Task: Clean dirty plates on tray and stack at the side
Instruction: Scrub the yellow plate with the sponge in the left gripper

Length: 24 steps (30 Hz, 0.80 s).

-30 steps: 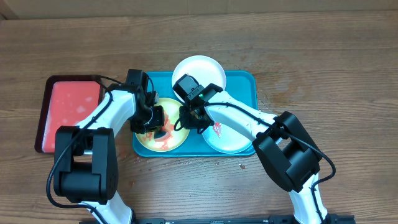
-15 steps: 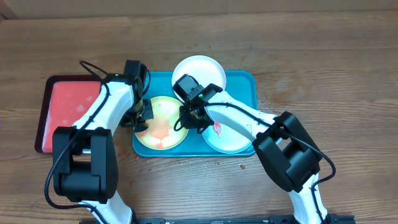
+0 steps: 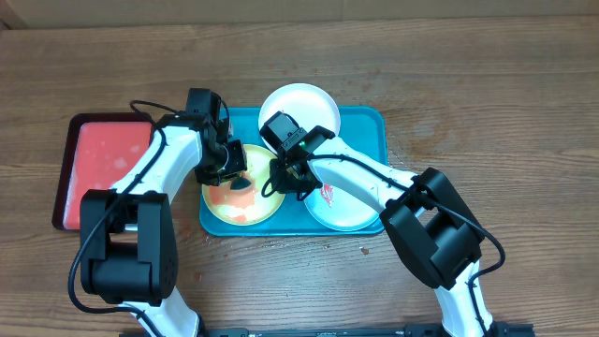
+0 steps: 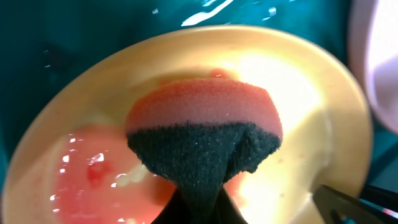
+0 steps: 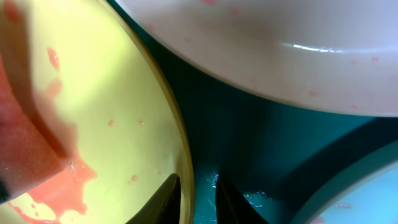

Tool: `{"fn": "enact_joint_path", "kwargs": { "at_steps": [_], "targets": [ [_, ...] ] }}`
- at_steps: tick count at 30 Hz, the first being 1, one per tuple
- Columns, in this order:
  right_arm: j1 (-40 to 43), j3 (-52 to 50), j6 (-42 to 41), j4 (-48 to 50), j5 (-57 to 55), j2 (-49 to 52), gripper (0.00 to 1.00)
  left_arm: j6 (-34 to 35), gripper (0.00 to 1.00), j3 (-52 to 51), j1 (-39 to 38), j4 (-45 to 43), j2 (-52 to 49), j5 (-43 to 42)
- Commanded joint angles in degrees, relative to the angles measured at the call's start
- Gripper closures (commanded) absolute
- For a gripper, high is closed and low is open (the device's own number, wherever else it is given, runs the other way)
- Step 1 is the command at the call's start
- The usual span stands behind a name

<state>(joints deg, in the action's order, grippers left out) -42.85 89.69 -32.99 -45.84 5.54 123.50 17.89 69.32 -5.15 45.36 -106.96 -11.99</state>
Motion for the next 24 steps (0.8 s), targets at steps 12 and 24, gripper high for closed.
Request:
{"fn": "enact_joint_path", "kwargs": {
  "at_steps": [12,24],
  "targets": [
    [-0.26,0.31,0.2,-0.11,-1.01,1.42,0.79,-1.2,0.96,-0.63,1.16,-3.45,-6.95,3.85],
    [-0.26,0.31,0.39,-0.66,-1.03,1.42,0.79,-1.14,0.96,1.29,3.63,9.07,-8.41,26.36]
  ]
}}
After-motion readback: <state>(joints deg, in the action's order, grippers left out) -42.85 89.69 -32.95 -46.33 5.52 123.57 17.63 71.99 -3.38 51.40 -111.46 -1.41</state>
